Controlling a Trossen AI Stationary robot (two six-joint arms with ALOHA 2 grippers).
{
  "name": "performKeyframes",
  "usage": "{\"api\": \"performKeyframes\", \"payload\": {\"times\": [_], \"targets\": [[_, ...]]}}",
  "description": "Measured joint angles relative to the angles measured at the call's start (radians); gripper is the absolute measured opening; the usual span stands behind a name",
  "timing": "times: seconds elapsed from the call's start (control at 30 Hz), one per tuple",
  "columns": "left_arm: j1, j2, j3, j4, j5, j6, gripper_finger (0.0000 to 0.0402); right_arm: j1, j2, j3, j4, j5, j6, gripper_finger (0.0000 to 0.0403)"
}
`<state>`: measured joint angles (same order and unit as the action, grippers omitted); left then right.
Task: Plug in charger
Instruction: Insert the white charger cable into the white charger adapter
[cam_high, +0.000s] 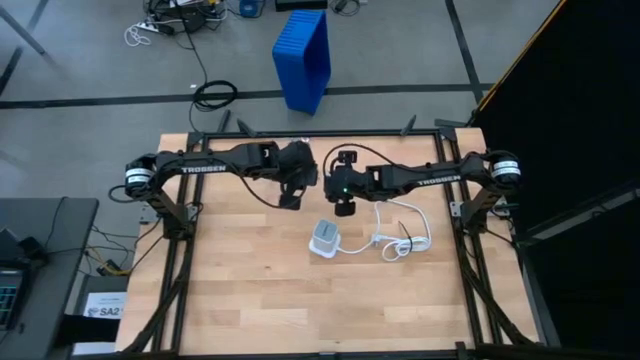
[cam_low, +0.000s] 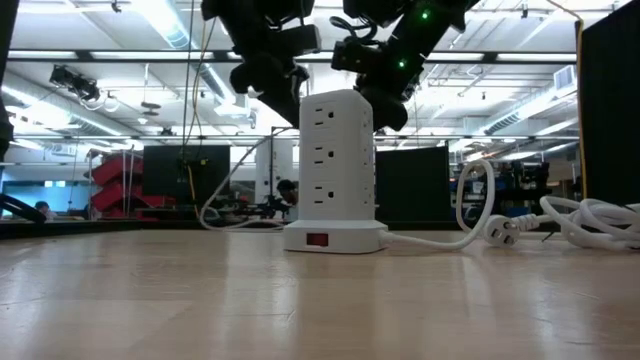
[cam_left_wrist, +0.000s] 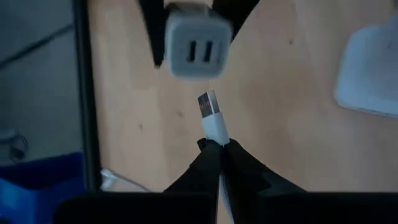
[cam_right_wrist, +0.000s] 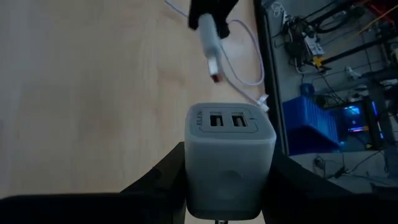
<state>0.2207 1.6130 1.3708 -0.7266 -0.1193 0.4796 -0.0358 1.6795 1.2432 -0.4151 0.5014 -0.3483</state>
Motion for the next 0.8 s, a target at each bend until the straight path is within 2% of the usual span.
{"api": "performKeyframes", "payload": {"times": [0.13, 0.27, 0.4, 0.63, 0.8], "targets": [[-0.012, -0.002, -0.019, -0.003, -0.003, -0.039, 0.0000, 0.021, -0.002, 0.001, -0.112, -0.009, 0.084, 0.0114], [-0.023, -0.009, -0.084, 0.020, 0.002, -0.050, 0.0000, -0.001, 0.001, -0.022, -0.252, -0.157, 0.224, 0.0114], [-0.026, -0.017, -0.162, 0.096, 0.023, -0.079, 0.0000, -0.031, 0.002, -0.108, -0.245, -0.284, 0.277, 0.0114], [-0.027, -0.017, -0.254, 0.213, 0.077, -0.113, 0.0000, -0.108, 0.003, -0.211, -0.197, -0.400, 0.349, 0.0114], [-0.027, -0.017, -0.270, 0.253, 0.111, -0.114, 0.0000, -0.144, 0.003, -0.264, -0.110, -0.443, 0.350, 0.0155]]}}
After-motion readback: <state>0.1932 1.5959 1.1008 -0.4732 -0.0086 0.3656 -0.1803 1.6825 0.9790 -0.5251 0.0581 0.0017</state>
